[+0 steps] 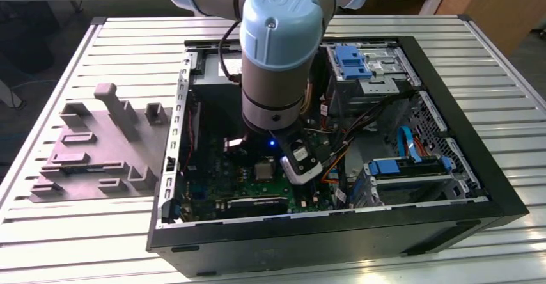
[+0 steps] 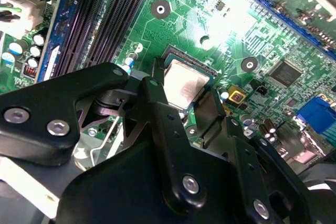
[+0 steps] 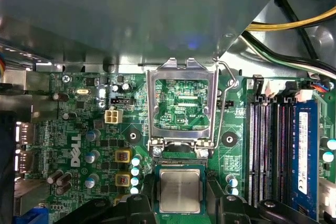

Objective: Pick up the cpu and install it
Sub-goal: 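Place the cpu into insertion slot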

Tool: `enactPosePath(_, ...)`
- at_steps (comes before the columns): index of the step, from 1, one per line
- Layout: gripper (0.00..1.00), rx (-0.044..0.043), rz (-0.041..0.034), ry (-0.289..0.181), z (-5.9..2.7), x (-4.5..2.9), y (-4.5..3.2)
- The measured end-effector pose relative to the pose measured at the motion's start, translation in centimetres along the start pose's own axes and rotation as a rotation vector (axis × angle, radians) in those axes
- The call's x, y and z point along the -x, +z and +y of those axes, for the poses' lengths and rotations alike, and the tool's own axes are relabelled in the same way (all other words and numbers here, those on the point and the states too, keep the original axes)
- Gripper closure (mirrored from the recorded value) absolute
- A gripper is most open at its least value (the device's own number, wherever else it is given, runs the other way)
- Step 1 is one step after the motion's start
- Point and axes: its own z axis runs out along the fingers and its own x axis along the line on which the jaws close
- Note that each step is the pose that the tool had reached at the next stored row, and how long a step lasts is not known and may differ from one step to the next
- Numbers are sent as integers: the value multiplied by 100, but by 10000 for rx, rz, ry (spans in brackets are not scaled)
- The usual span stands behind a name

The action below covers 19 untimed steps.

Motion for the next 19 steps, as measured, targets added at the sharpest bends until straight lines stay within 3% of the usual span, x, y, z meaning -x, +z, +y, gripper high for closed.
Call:
enactPosePath(16, 53, 7, -2, 0, 1, 1, 9)
enactPosePath(18, 52, 12, -3, 0, 2, 2, 11)
enactPosePath(19, 46, 15, -9, -1, 2, 3, 13)
